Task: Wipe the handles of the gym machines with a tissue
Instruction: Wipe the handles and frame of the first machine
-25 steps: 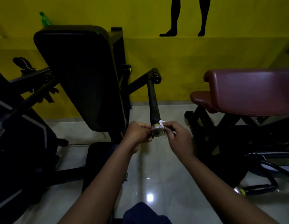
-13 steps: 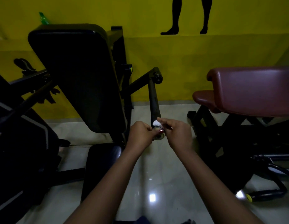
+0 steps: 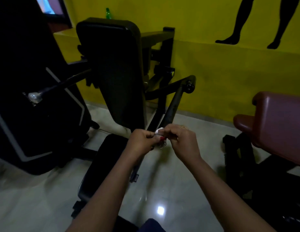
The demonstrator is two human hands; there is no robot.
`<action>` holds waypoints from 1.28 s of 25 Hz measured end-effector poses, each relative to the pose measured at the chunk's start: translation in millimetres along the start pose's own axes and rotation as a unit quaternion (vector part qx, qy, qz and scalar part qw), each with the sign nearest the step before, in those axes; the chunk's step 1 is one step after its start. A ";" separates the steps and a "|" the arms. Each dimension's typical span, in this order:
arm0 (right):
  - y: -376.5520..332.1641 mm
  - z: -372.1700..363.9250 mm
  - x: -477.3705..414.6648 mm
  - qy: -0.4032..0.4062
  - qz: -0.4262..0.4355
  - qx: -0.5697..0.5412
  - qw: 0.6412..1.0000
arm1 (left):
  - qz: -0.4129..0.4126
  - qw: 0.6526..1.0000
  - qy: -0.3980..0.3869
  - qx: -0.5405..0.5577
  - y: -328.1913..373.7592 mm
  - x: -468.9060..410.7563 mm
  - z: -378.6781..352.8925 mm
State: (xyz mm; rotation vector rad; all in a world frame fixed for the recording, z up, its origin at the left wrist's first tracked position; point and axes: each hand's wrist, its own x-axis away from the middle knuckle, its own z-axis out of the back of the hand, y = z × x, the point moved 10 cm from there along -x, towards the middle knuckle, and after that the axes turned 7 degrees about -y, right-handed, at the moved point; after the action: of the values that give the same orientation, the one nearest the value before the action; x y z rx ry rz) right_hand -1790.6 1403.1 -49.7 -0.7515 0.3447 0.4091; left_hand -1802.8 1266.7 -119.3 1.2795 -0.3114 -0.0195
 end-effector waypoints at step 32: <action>79.6 -143.6 42.7 -0.068 -0.438 -0.759 0.477 | 0.137 0.987 0.084 -0.003 -0.6 16.5 8.6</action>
State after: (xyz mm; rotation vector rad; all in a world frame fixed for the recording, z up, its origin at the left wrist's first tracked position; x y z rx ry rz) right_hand -1813.6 1362.8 -212.9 -2.4844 -0.7899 -0.4006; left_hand -1789.0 1255.4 -114.1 1.2147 -0.3390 0.3188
